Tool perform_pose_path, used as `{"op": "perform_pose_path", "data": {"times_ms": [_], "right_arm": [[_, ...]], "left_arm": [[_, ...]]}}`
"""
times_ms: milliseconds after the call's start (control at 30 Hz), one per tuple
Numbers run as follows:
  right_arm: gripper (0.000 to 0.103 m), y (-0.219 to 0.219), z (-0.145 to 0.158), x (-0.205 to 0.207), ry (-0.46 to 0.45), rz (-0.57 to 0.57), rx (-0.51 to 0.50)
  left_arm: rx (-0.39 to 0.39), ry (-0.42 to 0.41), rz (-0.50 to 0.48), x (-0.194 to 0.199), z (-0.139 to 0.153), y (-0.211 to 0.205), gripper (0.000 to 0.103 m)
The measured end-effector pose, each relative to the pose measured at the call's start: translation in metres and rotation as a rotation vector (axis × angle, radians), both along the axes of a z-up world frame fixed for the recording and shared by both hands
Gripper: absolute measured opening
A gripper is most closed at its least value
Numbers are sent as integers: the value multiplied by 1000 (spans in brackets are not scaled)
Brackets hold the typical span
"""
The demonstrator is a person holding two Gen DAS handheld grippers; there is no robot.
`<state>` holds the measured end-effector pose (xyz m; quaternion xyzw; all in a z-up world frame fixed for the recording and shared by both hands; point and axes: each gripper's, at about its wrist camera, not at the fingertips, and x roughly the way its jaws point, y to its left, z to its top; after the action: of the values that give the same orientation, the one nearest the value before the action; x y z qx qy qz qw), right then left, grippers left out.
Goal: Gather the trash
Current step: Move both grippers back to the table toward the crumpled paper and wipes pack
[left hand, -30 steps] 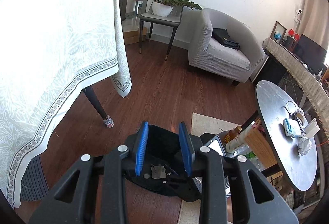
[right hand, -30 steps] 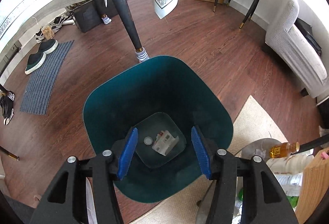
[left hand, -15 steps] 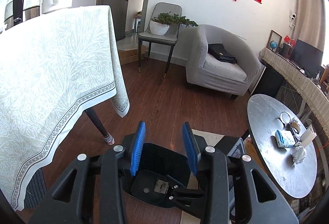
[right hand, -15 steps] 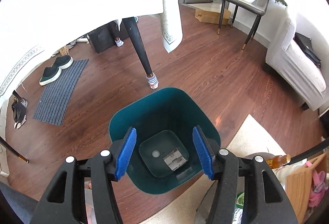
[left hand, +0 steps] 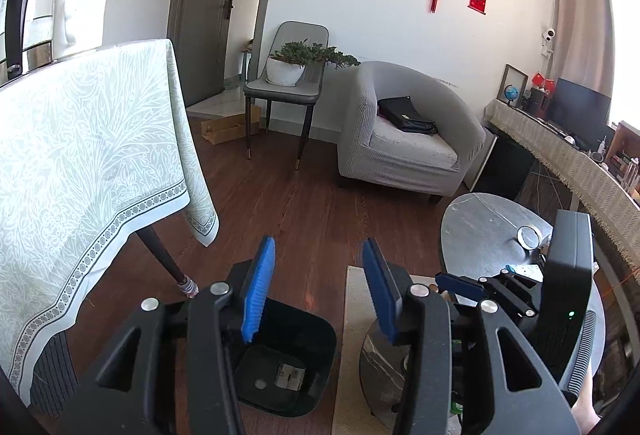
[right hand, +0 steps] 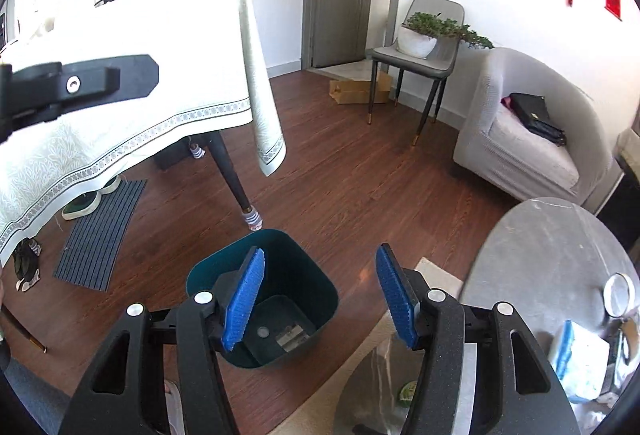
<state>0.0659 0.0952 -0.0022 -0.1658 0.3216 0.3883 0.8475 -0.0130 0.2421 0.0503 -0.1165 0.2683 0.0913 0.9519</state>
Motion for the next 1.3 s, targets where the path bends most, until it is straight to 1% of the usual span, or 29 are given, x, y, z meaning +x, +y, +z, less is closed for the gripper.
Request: {"op": "perform_pose_path", "data": {"times_ms": [67, 133, 200, 300, 333, 400, 500, 600, 633, 733, 867, 900, 967, 1067, 1200, 1267, 1300], "right_arm": [[61, -18, 4, 5, -15, -30, 3], [64, -35, 7, 10, -22, -57, -2], [64, -52, 8, 12, -29, -84, -10], [66, -76, 12, 18, -38, -120, -14], [68, -84, 14, 19, -44, -133, -12], [72, -101, 18, 22, -55, -159, -8], [74, -127, 21, 26, -65, -198, -13], [74, -151, 15, 27, -60, -223, -36], [75, -158, 13, 27, -57, -231, -44], [76, -180, 5, 28, -41, -243, -65], [78, -198, -6, 22, -23, -243, -91], [78, -201, -9, 21, -19, -239, -101], [78, -209, -15, 20, 0, -233, -102], [78, -217, -19, 24, 63, -229, -49], [78, -219, -24, 24, 76, -223, -42], [70, -219, -27, 26, 79, -224, -46], [61, -219, -29, 27, 83, -223, -47]], "left_arm": [[-7, 6, -2, 6, -3, -8, 53], [-22, 10, -13, 13, -6, -17, 53], [-32, 12, -27, 20, -9, -28, 54], [-51, 10, -67, 32, -10, -50, 62], [-52, 11, -80, 35, -11, -56, 64], [-44, 18, -105, 39, -15, -71, 64], [-31, 24, -143, 48, -19, -93, 67], [-25, 30, -175, 56, -22, -111, 72], [-23, 32, -181, 58, -24, -117, 76], [-19, 24, -205, 63, -26, -132, 79], [-41, 14, -233, 68, -30, -150, 88], [-47, 18, -237, 70, -32, -153, 88], [-54, 28, -243, 75, -34, -161, 91], [-57, 44, -258, 82, -39, -174, 92], [-62, 74, -291, 91, -47, -190, 92], [-61, 90, -311, 95, -51, -198, 92], [-63, 98, -320, 98, -54, -202, 92]]}}
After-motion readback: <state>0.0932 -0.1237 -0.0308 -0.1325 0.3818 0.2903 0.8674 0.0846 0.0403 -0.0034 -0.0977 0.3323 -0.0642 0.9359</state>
